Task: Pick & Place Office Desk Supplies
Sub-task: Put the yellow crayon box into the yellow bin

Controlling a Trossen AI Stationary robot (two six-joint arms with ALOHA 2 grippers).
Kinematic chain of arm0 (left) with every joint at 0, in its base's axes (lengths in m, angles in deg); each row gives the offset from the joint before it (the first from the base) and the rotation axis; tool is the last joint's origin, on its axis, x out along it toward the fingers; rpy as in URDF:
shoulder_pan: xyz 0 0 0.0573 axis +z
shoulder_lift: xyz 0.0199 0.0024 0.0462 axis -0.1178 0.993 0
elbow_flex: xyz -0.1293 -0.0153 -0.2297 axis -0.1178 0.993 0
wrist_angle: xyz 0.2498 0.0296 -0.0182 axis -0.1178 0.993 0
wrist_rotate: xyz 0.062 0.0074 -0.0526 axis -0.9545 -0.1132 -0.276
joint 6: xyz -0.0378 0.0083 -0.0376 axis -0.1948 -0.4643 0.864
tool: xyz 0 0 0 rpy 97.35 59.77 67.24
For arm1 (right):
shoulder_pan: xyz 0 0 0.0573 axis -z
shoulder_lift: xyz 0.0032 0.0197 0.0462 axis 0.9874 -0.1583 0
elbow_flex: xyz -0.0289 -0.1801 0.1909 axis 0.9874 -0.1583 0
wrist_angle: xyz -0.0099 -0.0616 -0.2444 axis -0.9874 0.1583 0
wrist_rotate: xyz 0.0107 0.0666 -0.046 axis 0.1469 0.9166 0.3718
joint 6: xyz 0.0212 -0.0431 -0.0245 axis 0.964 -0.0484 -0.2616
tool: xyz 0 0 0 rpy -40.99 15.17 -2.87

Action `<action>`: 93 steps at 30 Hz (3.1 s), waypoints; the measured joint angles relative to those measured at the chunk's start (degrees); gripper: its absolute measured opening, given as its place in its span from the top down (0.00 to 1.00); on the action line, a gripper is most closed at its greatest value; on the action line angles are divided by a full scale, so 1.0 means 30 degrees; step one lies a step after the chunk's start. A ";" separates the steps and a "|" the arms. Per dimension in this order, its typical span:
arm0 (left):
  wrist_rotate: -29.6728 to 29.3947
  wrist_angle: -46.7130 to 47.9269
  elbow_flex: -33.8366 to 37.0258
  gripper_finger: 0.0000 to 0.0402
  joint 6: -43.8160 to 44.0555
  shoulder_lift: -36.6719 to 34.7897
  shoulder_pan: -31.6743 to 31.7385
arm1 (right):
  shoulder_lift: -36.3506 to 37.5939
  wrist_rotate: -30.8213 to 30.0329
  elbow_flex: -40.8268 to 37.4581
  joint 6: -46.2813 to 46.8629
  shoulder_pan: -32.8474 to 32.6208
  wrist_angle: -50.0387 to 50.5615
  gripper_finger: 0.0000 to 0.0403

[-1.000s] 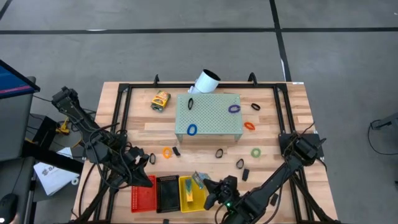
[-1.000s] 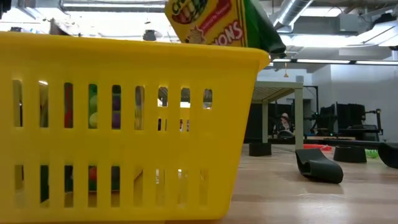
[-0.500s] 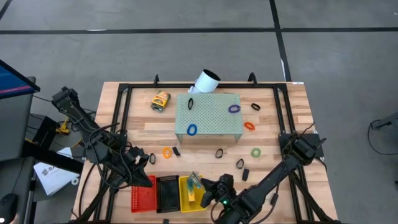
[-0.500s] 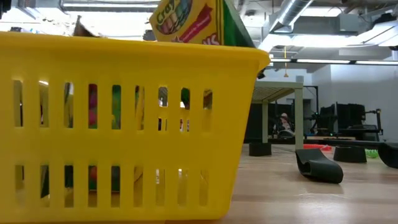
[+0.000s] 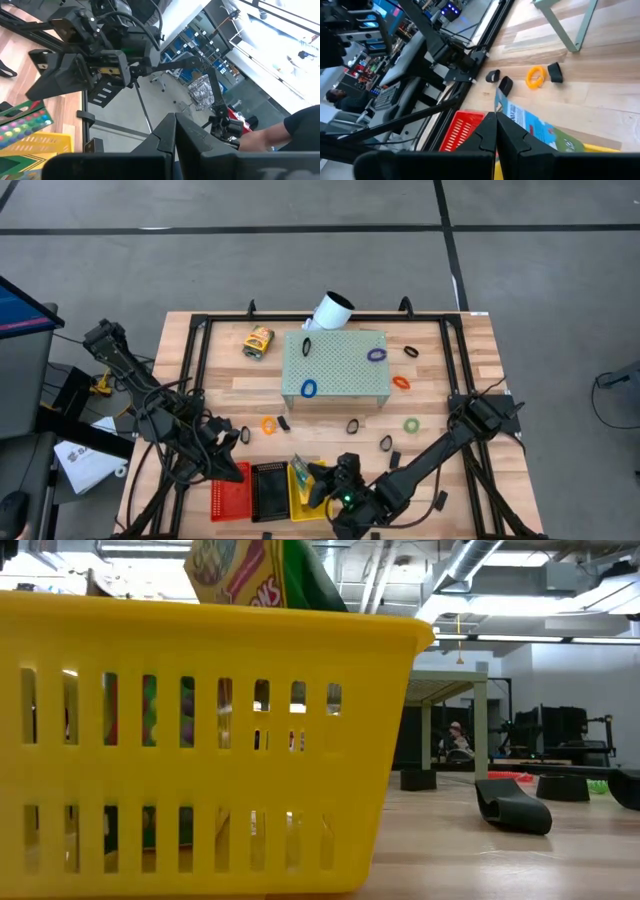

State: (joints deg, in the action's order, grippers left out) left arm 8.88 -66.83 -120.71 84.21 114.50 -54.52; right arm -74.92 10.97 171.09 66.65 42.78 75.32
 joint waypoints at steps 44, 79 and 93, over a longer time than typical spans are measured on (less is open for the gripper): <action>0.0015 0.0115 -0.0007 1.00 0.0059 -0.0001 -0.0995 | -0.4051 -0.0997 0.3271 0.2801 -0.0255 0.0963 0.98; 0.1087 0.0159 -0.0007 1.00 0.0103 -0.0001 -0.1221 | -0.3968 -0.2628 0.3271 0.4671 -0.0814 -0.0492 0.80; -0.2230 0.1049 -0.0007 1.00 -0.1105 -0.0001 -0.0869 | -0.2136 -0.5506 0.3257 0.3222 -0.0667 0.1784 0.81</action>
State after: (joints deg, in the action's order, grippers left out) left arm 2.19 -63.68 -120.73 80.89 114.50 -57.13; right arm -81.33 -5.54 180.86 76.32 40.78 80.68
